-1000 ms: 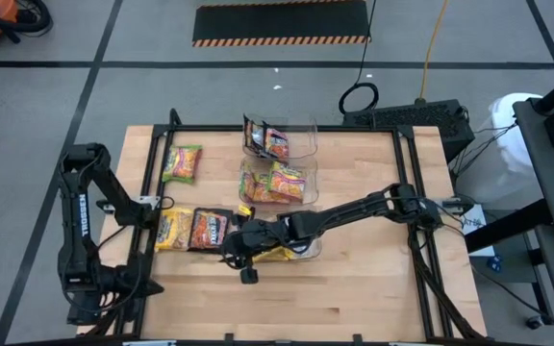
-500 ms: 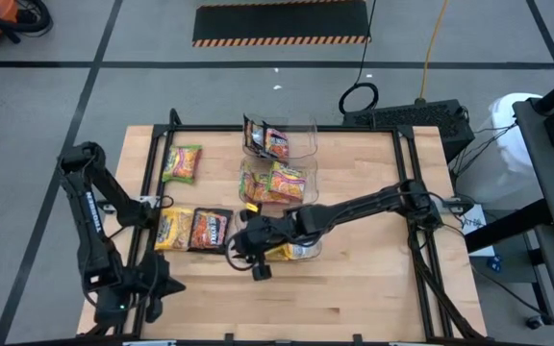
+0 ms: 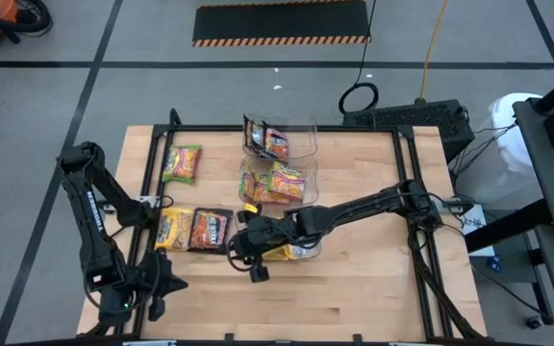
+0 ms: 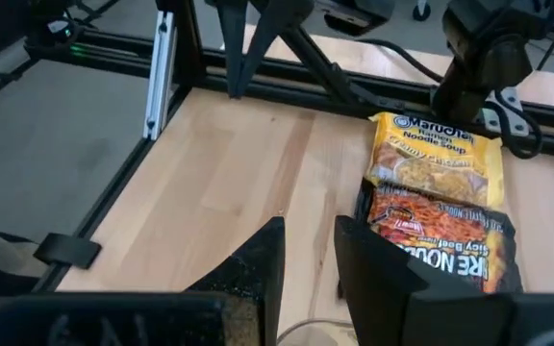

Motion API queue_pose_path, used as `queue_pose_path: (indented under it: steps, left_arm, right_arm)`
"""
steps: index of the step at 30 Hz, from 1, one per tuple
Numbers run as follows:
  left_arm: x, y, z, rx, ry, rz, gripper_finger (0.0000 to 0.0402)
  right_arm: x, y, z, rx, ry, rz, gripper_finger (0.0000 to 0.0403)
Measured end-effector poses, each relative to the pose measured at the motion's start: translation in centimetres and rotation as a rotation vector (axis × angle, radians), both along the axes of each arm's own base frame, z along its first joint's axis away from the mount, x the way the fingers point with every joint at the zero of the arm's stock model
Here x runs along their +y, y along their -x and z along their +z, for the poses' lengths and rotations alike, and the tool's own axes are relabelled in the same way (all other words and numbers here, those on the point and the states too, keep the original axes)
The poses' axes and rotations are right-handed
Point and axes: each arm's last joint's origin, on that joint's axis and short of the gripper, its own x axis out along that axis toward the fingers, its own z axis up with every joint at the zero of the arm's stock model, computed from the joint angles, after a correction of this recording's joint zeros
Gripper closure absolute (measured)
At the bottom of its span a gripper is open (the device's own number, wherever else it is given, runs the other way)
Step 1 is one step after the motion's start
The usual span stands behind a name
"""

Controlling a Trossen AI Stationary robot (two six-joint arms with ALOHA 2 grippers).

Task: Sort Maruchan noodles
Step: Put the yellow noodle pack into the bottom transparent bin

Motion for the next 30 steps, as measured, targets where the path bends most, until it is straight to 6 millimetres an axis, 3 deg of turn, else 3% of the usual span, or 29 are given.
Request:
queue_pose_path:
  steps: [5, 12, 20, 30]
  left_arm:
    - [0.5, 0.1, 0.2, -0.016, -0.037, 0.007, 0.0394]
    - [2.2, 0.8, 1.6, -0.056, -0.053, 0.007, 0.0394]
    - [4.3, 1.8, 3.0, -0.057, -0.06, -0.008, 0.0394]
    - [4.7, 1.7, 2.9, 0.1, 0.006, -0.045, 0.0394]
  right_arm:
    - [0.0, -0.4, -0.2, -0.024, -0.024, -0.008, 0.0312]
    - [0.4, -1.7, -3.8, 0.034, -0.036, -0.016, 0.0312]
    - [0.3, -2.8, -5.7, 0.015, -0.055, 0.002, 0.0312]
    - [0.0, -2.6, -4.7, -0.006, -0.044, 0.028, 0.0312]
